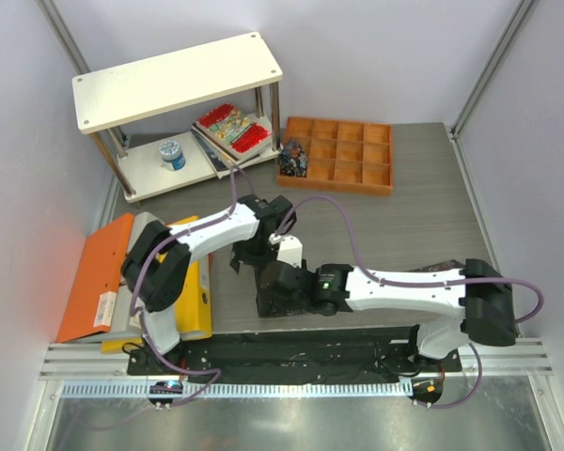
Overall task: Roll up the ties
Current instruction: Roll the tie at the center of the board.
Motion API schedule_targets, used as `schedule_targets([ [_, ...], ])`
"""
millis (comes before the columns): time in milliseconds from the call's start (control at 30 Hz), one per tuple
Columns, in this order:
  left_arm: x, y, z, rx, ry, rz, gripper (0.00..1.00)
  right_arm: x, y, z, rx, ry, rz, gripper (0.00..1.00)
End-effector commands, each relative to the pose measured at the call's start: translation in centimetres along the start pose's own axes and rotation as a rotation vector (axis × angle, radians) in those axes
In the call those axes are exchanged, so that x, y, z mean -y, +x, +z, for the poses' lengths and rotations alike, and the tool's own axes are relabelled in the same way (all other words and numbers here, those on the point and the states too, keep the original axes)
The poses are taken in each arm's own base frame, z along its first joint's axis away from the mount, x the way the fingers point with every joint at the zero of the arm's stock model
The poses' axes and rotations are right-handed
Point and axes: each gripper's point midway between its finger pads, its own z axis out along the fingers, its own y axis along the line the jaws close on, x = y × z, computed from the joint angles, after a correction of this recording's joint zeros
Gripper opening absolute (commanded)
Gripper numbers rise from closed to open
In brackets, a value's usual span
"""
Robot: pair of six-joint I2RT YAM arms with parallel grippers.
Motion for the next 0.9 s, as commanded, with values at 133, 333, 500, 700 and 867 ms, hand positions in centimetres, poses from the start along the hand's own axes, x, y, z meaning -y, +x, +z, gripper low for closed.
schedule_targets([
  [133, -3.5, 0.3, -2.0, 0.084, -0.007, -0.07, 0.71, 0.7, -0.8, 3.3, -0.049, 0.15, -0.164, 0.79],
  [333, -5.0, 1.0, -1.3, 0.078, -0.033, -0.08, 0.71, 0.2, -0.4, 5.2, -0.085, 0.193, -0.2, 0.77],
  [500, -5.5, 1.3, -1.1, 0.085, -0.036, -0.085, 0.7, 0.4, 0.5, 6.1, -0.116, 0.211, -0.199, 0.73],
  [700, -6.1, 1.6, -1.2, 0.096, -0.027, -0.1, 0.7, 0.6, 1.2, 7.0, -0.128, 0.221, -0.195, 0.59],
  [867, -6.2, 1.8, -1.5, 0.105, -0.011, -0.109, 0.69, 0.3, 1.2, 7.2, -0.123, 0.207, -0.17, 0.35],
])
